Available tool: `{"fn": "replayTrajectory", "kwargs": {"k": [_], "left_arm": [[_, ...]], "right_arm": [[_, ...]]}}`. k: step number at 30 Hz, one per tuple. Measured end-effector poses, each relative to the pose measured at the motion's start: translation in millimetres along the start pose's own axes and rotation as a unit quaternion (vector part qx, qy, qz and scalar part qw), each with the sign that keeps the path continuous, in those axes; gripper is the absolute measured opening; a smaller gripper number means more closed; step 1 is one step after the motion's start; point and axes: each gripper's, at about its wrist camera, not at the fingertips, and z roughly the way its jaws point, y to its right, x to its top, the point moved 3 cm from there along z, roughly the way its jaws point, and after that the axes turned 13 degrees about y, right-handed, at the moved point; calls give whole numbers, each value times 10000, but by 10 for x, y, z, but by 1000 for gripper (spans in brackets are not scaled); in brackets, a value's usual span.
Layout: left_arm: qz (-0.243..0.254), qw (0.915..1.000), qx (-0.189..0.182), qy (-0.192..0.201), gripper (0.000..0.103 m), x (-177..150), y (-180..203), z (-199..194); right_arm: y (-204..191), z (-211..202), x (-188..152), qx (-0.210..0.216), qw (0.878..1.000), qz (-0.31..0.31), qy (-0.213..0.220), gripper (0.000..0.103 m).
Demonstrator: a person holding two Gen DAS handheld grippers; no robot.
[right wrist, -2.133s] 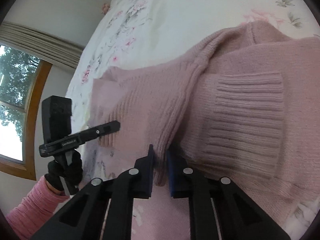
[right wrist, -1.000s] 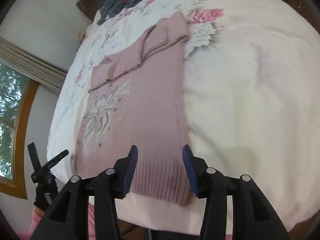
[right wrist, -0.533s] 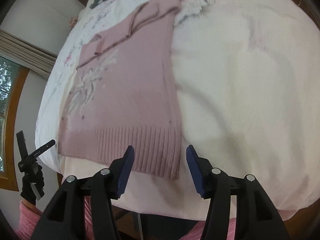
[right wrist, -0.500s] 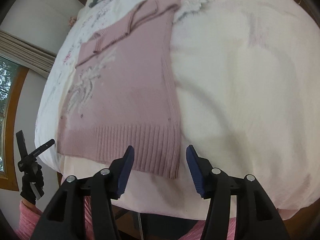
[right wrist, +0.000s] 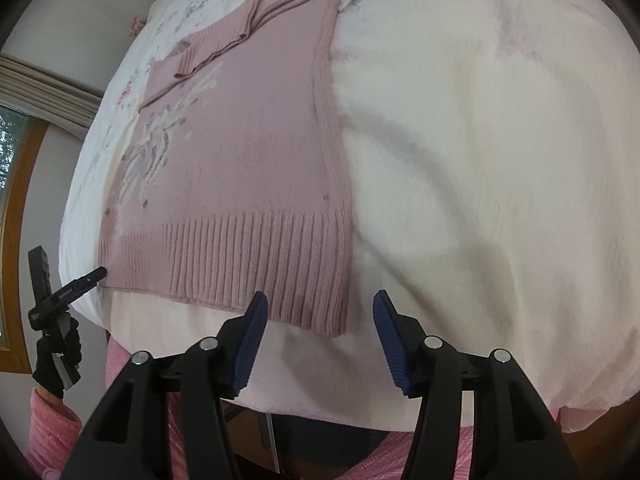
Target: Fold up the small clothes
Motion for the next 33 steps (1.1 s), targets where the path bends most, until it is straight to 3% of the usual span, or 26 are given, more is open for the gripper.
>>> {"fn": "replayTrajectory", "kwargs": {"k": [6, 11, 14, 19, 25, 28, 30, 32, 33], "left_arm": [[-222, 9997, -96, -48, 72, 28, -15, 115], [-193, 9996, -185, -44, 56, 43, 28, 80], [-171, 9994, -275, -83, 52, 20, 66, 61], [-146, 9993, -306, -146, 54, -6, 86, 79], [-273, 9989, -332, -213, 55, 15, 67, 140], [-221, 9992, -268, -208, 50, 29, 93, 137], [-200, 9992, -265, -208, 42, 38, 98, 133], [-152, 9994, -187, -248, 31, 47, 110, 128], [-147, 9994, -211, -251, 26, 57, 121, 125]], "right_arm": [[27, 19, -53, 51, 9999, 102, -74, 56], [3, 69, -62, 125, 9997, 151, -112, 56], [-32, 120, -65, 94, 9998, 121, -145, 56], [-45, 195, -91, -109, 9998, 39, -179, 56], [45, 272, -104, 57, 9988, 420, -262, 56], [52, 332, -100, 77, 9983, 482, -320, 58], [24, 330, -90, 64, 9988, 378, -316, 52], [5, 328, -87, 80, 9988, 325, -351, 21], [9, 329, -87, 146, 9984, 377, -403, 16]]}}
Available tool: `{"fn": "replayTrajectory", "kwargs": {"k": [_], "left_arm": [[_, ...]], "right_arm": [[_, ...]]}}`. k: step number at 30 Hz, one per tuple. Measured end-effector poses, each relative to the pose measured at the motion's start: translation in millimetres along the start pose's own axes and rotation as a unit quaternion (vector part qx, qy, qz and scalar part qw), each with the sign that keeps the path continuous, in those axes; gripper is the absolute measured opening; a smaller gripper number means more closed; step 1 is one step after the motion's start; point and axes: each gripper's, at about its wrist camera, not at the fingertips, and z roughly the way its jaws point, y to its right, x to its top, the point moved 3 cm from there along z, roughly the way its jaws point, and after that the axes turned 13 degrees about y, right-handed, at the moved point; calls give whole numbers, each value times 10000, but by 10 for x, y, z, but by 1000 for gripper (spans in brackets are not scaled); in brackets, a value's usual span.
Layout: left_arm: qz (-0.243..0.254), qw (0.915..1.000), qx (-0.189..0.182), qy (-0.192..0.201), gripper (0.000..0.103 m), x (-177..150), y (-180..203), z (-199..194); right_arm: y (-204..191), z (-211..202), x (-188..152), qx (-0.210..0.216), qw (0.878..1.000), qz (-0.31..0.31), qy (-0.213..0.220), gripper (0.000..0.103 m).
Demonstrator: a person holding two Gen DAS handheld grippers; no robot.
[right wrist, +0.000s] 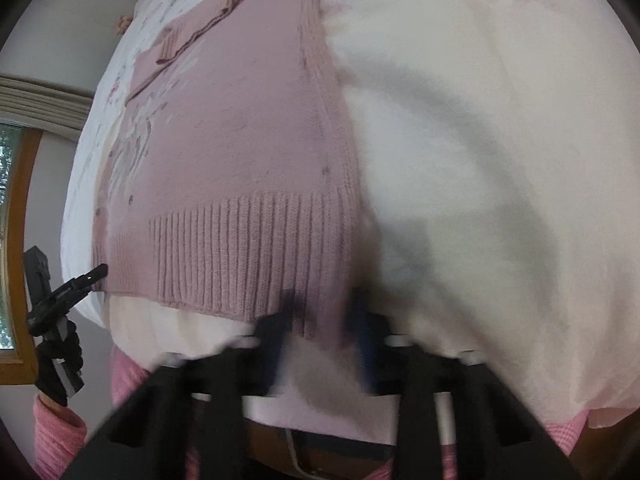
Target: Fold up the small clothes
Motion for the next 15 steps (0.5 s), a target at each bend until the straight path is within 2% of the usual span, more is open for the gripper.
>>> {"fn": "replayTrajectory", "kwargs": {"k": [2, 4, 8, 11, 15], "left_arm": [[21, 9999, -128, -28, 17, 13, 38, -18], [87, 9998, -200, -27, 17, 27, 91, -39], [-118, 9977, -663, 54, 16, 121, 174, -133], [-295, 9949, -944, 218, 16, 283, 224, -237], [-434, 9913, -1152, 462, 16, 593, 307, -340]], "right_arm": [[-10, -31, 9, 213, 9998, 66, -11, 12], [-37, -89, 26, 416, 9991, 73, 6, 11], [-86, -246, 128, 904, 9956, 217, 104, 11], [-90, -413, 328, 1361, 9889, 534, 273, 11], [-106, -575, 671, 1655, 9822, 750, 479, 11]]}}
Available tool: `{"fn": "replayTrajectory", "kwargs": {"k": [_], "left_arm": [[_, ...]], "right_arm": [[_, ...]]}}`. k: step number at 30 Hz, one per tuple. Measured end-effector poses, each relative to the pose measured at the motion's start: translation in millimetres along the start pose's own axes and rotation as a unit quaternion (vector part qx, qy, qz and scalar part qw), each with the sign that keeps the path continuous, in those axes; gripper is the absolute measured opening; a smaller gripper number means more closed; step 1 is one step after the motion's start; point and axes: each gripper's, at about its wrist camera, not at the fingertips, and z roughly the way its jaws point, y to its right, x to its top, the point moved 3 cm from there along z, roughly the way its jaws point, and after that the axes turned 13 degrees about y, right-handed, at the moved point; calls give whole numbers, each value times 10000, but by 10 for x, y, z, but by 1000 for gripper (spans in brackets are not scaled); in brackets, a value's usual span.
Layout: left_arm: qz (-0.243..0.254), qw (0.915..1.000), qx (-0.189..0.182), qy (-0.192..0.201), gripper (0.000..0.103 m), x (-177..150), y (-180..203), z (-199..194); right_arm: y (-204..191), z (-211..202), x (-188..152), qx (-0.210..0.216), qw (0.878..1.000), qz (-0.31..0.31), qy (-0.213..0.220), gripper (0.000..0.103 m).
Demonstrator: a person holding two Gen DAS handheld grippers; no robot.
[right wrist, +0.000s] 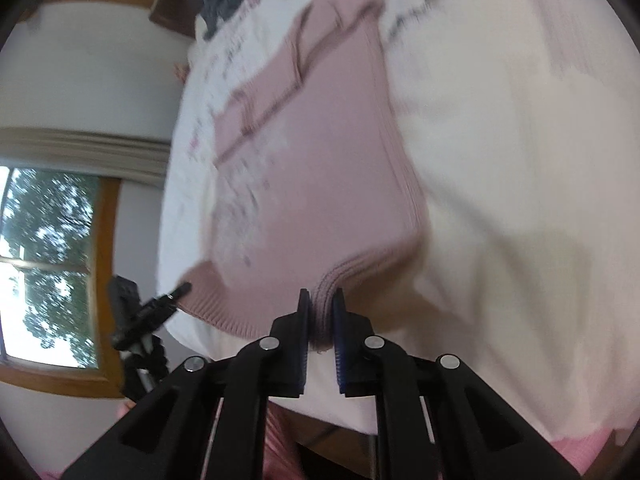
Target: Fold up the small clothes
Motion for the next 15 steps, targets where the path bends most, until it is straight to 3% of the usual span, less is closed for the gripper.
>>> {"fn": "replayTrajectory", "kwargs": {"k": [6, 15], "left_arm": [[-146, 9993, -2, 352, 16, 515, 32, 103], [-381, 9986, 218, 302, 16, 965, -190, 611]], "right_arm": [[-119, 38, 595, -23, 9998, 19, 188, 11], [38, 478, 1272, -214, 9994, 268, 82, 11]]}}
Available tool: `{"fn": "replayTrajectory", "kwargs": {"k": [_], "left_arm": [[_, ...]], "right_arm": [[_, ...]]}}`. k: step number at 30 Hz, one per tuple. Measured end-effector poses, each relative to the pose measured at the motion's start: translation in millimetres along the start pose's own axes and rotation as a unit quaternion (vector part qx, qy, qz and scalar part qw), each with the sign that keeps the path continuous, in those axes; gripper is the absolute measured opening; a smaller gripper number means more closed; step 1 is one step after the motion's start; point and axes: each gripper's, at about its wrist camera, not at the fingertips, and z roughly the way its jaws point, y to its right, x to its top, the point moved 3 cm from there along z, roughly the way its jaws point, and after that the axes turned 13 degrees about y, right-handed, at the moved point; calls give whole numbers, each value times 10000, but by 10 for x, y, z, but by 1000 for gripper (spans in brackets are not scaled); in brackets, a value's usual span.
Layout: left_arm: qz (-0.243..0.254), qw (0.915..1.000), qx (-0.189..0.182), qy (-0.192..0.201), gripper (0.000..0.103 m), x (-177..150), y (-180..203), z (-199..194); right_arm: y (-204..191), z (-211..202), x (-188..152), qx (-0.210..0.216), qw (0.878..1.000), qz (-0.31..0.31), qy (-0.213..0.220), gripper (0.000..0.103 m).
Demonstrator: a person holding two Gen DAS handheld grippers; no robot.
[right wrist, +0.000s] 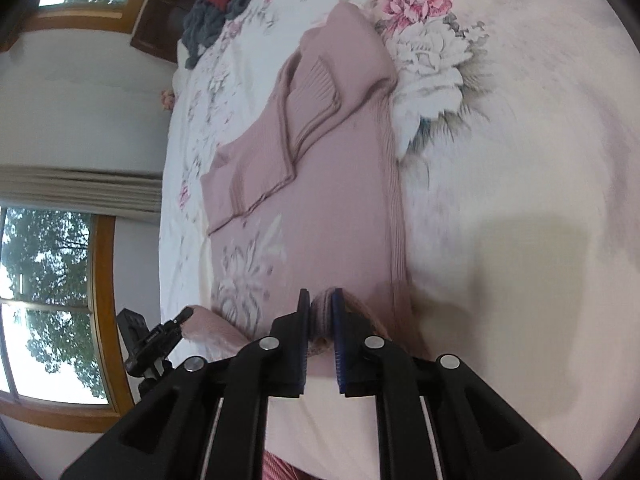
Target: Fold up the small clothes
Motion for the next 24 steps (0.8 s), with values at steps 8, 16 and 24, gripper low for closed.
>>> {"fn": "replayTrajectory", "kwargs": {"k": [8, 16, 24], "left_arm": [[-199, 9996, 110, -183, 20, 229, -95, 483], [-636, 9979, -58, -98, 38, 380, -267, 477], [-175, 9994, 46, 284, 55, 449, -286, 93]], "right_arm": [[118, 395, 362, -264, 9996, -1, -118, 11], [317, 367, 488, -507, 9987, 7, -48, 21], [186, 94, 456, -544, 9960, -702, 80, 42]]}}
